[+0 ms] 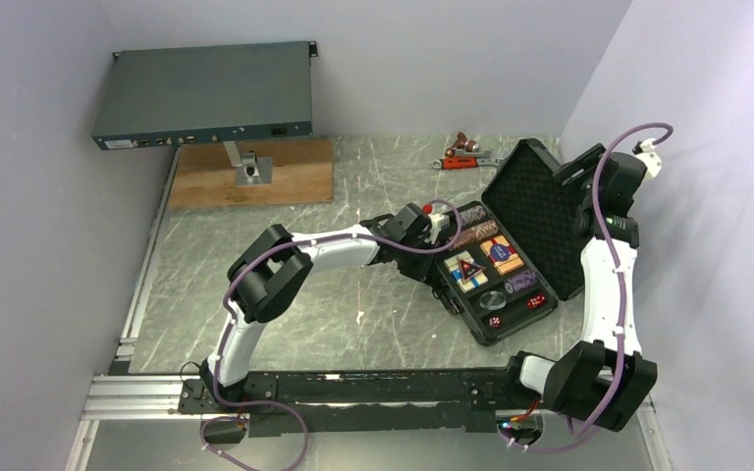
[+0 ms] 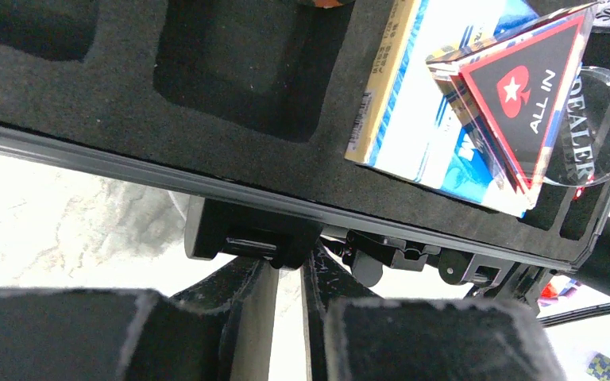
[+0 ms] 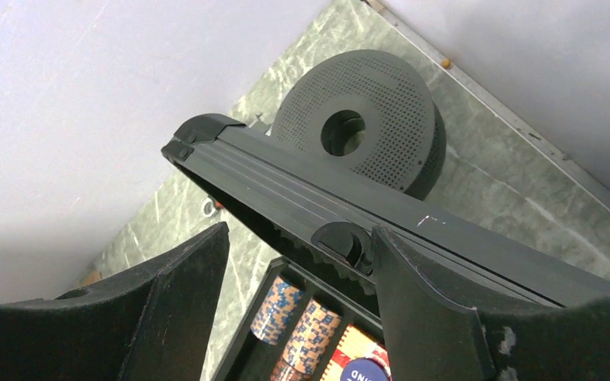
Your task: Pack up texas hold em set
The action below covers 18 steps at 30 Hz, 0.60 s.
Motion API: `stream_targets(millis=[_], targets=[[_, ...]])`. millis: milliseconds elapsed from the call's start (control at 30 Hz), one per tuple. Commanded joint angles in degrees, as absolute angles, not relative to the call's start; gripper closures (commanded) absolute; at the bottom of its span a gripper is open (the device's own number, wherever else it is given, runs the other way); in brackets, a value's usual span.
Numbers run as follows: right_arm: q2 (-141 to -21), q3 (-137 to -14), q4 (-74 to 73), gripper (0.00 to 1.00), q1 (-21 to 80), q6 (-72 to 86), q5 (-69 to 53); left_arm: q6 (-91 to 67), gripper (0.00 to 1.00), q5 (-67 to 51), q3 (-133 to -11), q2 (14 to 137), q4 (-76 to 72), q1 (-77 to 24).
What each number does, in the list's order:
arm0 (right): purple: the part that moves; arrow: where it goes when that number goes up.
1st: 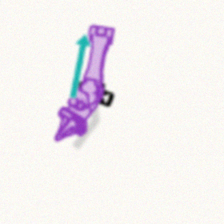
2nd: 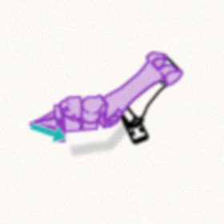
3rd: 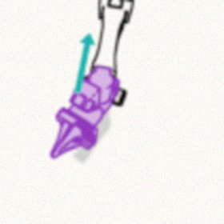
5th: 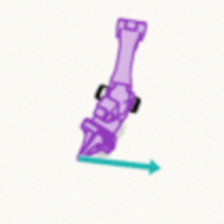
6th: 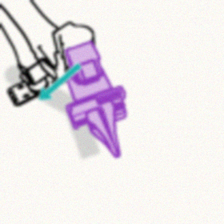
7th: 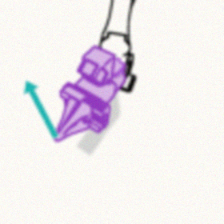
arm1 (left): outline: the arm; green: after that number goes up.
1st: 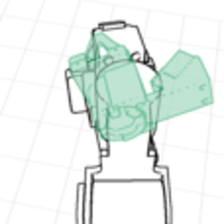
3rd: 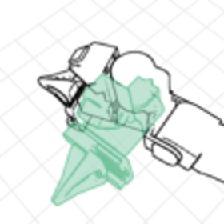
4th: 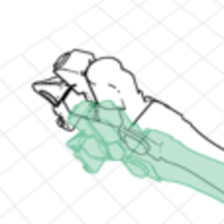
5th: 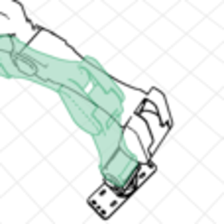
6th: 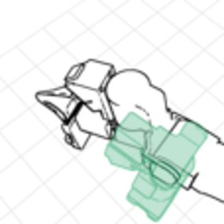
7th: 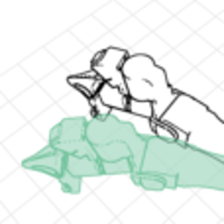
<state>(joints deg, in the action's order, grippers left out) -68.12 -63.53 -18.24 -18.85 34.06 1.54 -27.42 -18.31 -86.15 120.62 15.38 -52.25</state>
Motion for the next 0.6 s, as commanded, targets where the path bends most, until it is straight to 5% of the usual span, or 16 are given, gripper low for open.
stream_targets(millis=[0,567], targets=[[-69.71,-58.44,-36.36,0.32,-15.17,37.83,-9.33,-27.09,0.79,-16.86,-90.18,119.66,1.84,-51.36],[-64.61,-56.51,-39.22,0.32,-13.45,38.12,-12.03,-27.09,0.79,-17.04,-89.64,118.59,1.74,-50.80]])
